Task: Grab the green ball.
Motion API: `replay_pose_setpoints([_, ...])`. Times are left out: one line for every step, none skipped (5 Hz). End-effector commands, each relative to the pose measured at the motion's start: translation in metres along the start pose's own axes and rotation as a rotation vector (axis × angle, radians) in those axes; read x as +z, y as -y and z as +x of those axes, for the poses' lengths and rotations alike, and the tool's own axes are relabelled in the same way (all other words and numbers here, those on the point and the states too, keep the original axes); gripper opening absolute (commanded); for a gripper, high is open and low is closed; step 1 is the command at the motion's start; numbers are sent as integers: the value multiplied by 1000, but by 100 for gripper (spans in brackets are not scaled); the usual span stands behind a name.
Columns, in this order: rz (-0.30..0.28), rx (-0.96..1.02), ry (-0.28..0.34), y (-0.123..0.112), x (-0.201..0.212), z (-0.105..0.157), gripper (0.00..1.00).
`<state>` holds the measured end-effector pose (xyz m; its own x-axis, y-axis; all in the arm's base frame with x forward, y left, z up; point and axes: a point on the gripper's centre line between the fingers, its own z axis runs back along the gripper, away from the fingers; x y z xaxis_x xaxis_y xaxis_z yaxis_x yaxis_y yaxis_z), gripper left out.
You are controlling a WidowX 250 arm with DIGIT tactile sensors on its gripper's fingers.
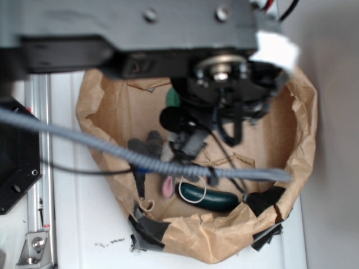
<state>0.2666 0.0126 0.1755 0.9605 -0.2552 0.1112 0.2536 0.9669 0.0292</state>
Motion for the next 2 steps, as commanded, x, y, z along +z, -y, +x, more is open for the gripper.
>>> replay_pose_setpoints([-11,335,80,-4,16,14,0])
replay_pose_setpoints([-17,335,66,-8,12,12,0])
